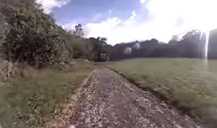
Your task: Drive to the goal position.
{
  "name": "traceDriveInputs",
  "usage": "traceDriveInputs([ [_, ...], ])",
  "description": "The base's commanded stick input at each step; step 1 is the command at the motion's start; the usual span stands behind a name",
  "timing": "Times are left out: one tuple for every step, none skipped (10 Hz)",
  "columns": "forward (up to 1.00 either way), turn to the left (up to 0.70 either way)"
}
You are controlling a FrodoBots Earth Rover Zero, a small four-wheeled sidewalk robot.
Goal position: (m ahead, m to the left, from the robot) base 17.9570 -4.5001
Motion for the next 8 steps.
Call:
traceDriveInputs([
  [0.70, 0.00],
  [0.70, 0.00],
  [0.70, 0.00],
  [0.70, 0.00],
  [0.70, 0.00],
  [0.70, 0.00],
  [0.70, 0.00],
  [0.70, 0.00],
])
